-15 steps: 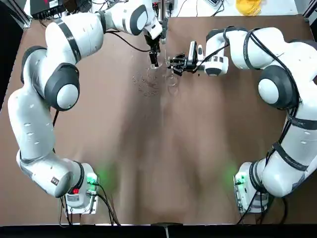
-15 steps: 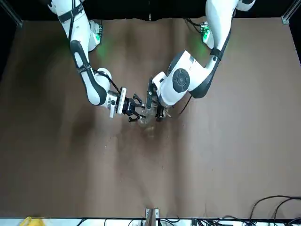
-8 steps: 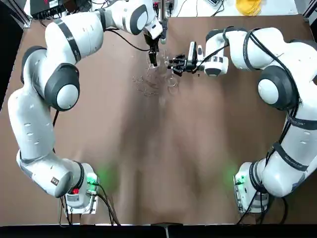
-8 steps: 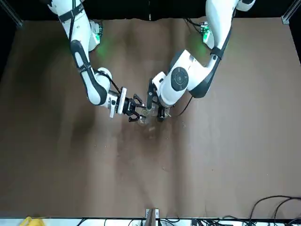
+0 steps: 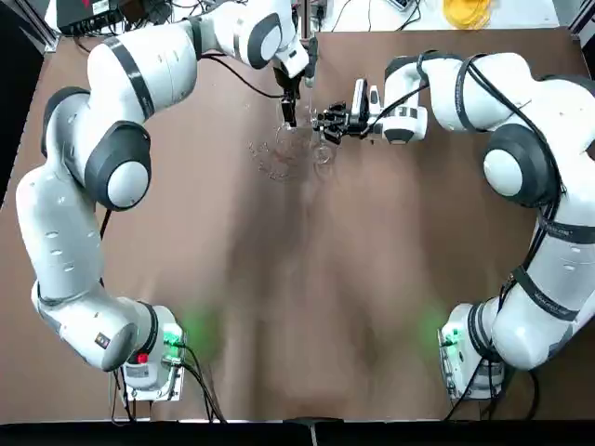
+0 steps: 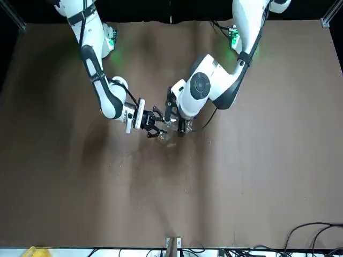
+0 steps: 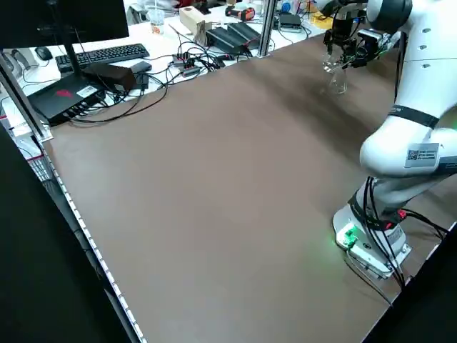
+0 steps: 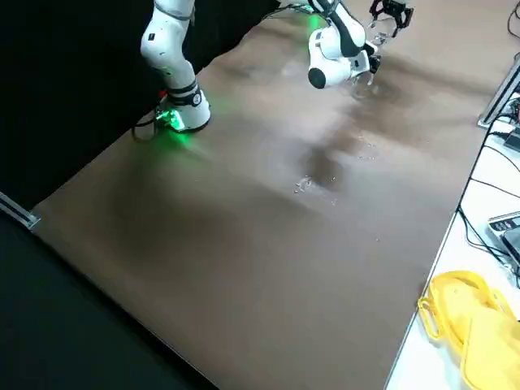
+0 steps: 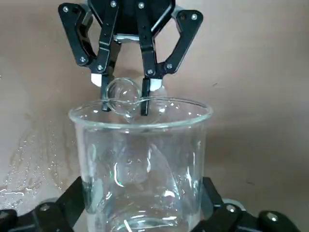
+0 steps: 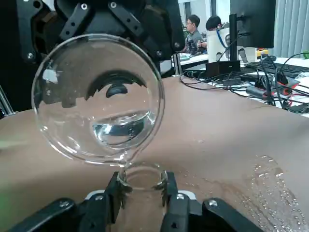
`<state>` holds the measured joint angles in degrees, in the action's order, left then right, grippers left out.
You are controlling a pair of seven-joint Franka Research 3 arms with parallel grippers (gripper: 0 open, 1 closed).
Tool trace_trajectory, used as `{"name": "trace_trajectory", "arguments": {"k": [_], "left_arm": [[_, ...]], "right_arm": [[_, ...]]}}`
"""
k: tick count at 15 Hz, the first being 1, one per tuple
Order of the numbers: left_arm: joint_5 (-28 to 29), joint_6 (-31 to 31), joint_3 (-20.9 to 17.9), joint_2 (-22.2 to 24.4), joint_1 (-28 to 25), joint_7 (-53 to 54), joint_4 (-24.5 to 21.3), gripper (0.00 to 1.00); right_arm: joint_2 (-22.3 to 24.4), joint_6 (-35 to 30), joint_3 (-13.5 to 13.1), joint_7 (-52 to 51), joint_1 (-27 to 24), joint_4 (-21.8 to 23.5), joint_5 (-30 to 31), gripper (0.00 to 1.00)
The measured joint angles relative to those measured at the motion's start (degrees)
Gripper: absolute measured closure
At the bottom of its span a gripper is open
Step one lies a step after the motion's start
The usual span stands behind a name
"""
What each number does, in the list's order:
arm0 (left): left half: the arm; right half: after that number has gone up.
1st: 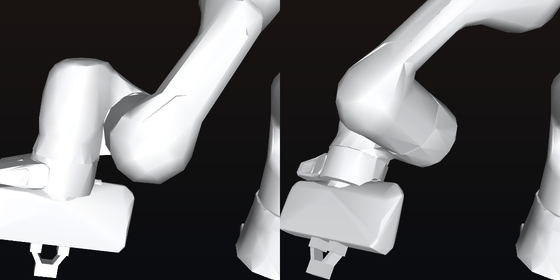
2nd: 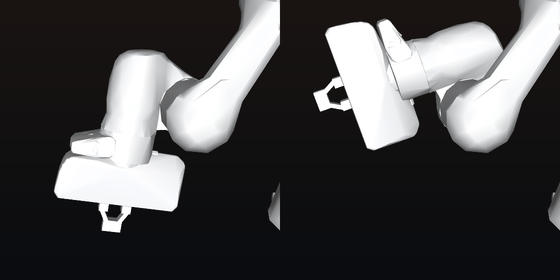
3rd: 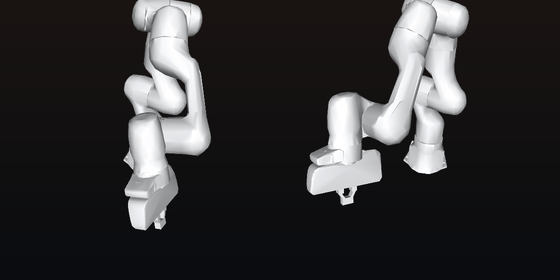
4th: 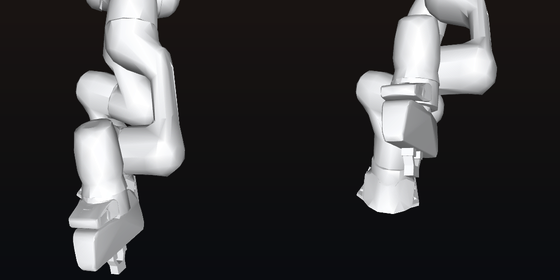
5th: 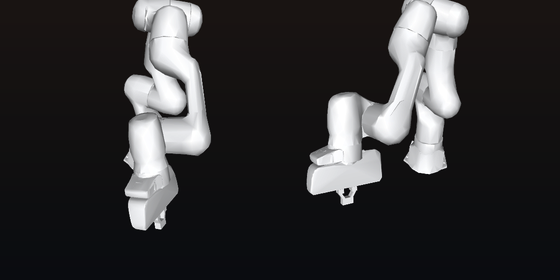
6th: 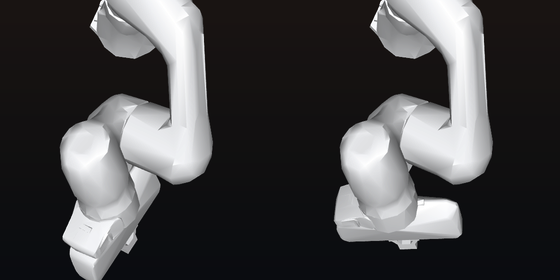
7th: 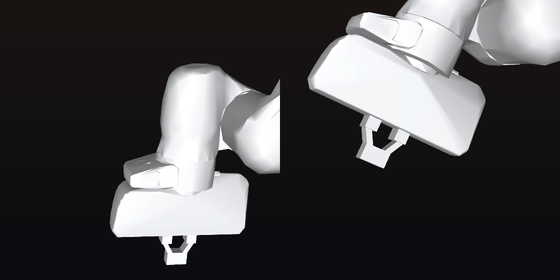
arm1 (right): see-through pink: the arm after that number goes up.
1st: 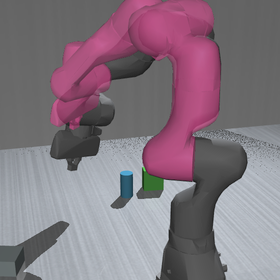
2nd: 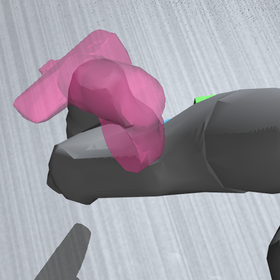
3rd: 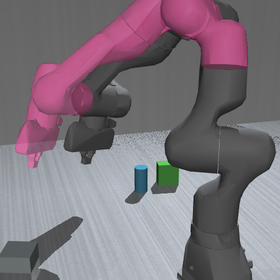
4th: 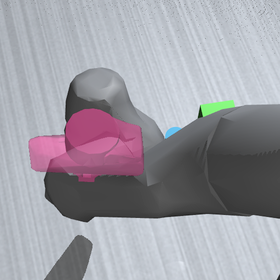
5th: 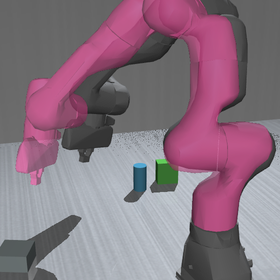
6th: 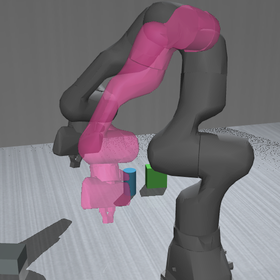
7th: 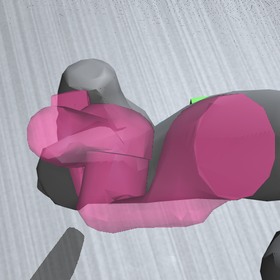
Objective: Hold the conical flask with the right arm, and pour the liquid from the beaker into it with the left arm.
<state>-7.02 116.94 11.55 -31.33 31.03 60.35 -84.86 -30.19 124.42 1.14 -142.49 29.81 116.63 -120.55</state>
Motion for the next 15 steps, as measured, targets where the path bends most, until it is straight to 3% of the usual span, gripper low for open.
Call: {"name": "trace_trajectory", "arguments": {"k": [15], "left_arm": [[4.6,-2.5,-0.2,0.0,1.6,-3.2,1.2,0.02]], "right_arm": [[0.0,0.0,0.0,0.0,0.8,0.0,0.0,0.61]]}}
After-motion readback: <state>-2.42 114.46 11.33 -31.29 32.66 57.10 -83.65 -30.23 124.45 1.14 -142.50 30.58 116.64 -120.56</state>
